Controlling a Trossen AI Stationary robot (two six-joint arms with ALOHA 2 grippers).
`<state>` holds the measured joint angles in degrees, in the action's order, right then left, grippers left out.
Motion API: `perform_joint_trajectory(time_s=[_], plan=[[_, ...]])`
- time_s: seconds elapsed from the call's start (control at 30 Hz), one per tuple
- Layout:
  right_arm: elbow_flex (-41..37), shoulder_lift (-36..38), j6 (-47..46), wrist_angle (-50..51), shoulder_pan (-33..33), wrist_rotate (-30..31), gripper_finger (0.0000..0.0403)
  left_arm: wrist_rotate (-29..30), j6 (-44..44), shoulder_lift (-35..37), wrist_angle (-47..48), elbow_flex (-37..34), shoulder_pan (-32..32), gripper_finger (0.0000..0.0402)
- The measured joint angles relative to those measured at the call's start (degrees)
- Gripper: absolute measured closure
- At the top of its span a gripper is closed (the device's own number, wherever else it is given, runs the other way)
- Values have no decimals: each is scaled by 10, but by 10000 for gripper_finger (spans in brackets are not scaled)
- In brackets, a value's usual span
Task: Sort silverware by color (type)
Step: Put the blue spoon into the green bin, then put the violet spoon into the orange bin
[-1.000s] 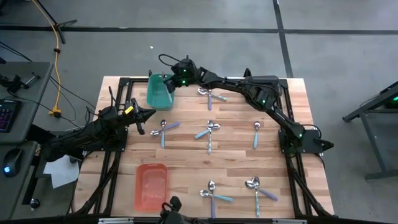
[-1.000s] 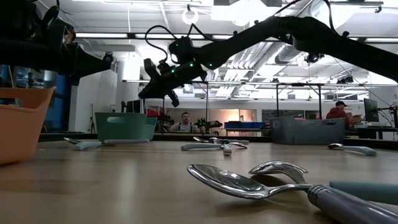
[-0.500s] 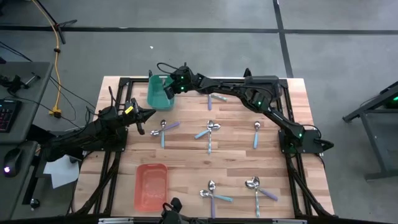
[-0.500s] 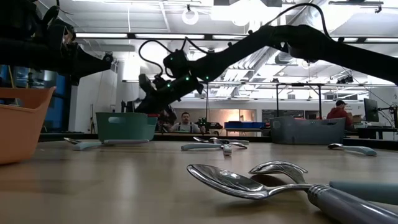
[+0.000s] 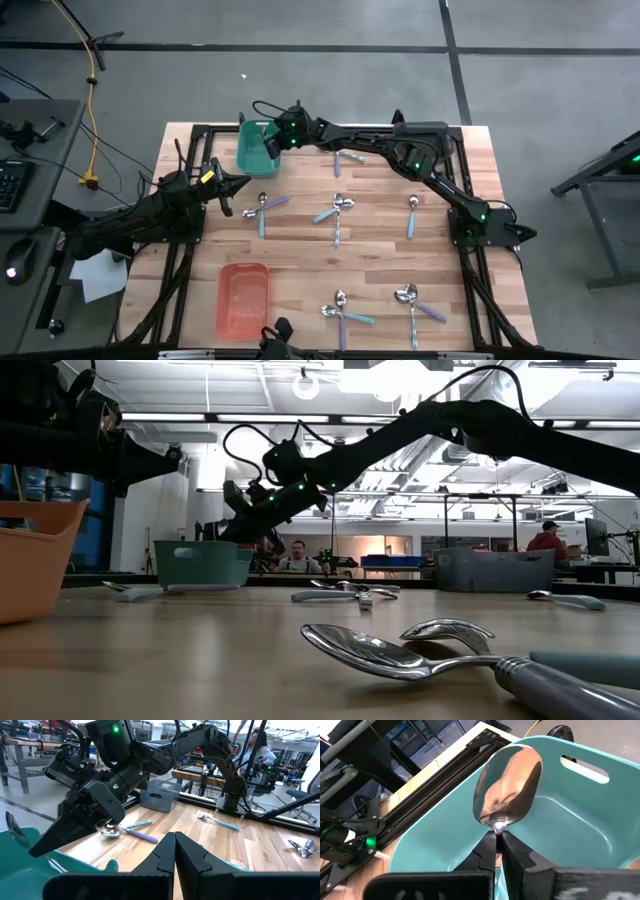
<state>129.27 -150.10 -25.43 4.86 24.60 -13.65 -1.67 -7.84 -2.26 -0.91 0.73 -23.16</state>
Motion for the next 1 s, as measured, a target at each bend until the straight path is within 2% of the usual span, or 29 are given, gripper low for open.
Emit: perform_joint_trajectory(time_s=[0.1,0.33,0.47,0.67,0.77,0.87,1.0], plan=[[0,0,10,0,0,1,395,0,0,0,0,0,0,401],[0,0,10,0,0,0,326,0,0,0,0,0,0,401],[0,0,14,0,0,0,308,0,0,0,0,0,0,401],[31,9,52,37,2,-31,338,0,1,0,0,0,0,401],[59,26,107,82,1,-38,373,0,6,0,0,0,0,401],[43,57,176,98,-5,-39,398,-1,6,0,0,0,0,401],[27,76,231,97,-17,4,400,0,15,-1,1,0,0,401]])
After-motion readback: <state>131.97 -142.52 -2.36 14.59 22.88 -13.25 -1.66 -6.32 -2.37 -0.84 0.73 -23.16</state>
